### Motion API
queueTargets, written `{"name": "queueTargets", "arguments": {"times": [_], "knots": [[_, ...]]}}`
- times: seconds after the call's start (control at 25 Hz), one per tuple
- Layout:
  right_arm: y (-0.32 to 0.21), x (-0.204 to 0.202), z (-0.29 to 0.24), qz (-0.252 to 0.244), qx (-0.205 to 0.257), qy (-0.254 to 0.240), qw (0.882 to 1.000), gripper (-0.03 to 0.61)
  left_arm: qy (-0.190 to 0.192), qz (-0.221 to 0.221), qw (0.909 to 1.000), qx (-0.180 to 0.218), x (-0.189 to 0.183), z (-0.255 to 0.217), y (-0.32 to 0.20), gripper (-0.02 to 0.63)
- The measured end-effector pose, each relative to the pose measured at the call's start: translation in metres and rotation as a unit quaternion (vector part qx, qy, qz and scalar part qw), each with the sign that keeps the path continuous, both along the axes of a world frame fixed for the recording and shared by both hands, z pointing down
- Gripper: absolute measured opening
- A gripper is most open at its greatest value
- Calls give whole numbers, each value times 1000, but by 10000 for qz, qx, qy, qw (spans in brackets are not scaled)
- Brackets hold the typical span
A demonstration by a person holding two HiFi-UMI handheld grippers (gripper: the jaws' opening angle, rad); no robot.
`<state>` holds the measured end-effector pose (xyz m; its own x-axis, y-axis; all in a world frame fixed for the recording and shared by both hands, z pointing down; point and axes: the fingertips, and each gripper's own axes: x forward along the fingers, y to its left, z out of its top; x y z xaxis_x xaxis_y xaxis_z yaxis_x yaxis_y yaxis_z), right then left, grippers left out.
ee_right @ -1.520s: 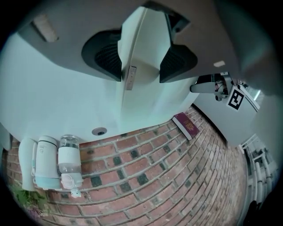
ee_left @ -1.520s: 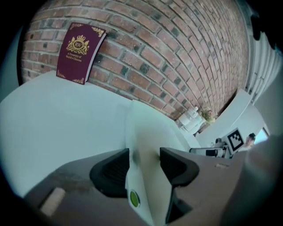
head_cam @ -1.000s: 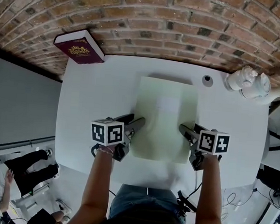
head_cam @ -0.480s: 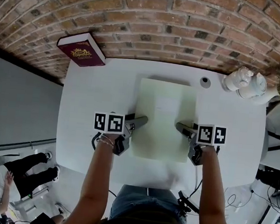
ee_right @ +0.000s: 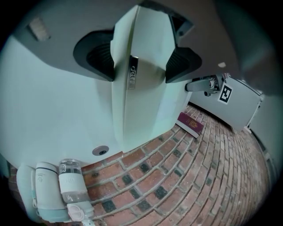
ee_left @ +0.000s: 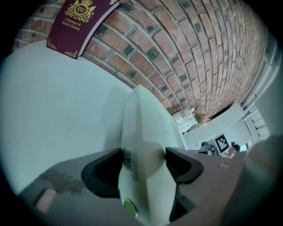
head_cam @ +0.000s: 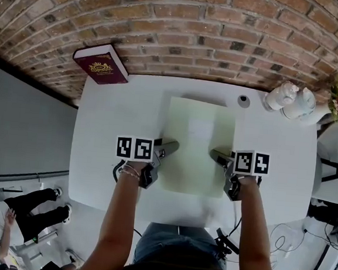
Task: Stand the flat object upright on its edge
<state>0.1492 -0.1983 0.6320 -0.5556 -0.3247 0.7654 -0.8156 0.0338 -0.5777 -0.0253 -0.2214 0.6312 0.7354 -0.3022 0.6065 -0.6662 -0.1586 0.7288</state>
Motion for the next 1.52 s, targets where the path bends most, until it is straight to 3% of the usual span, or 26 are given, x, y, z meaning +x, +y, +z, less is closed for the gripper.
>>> {"name": "queueTargets", "arguments": {"times": [0.36, 1.52], "knots": [[3, -3, -22, -73, 218, 87, 9997, 364, -17, -108, 9998, 164, -4, -20, 7, 308], [16, -4, -130, -97, 1472, 130, 9890, 362, 70, -244, 9905, 1352, -6, -129, 23, 311]]}}
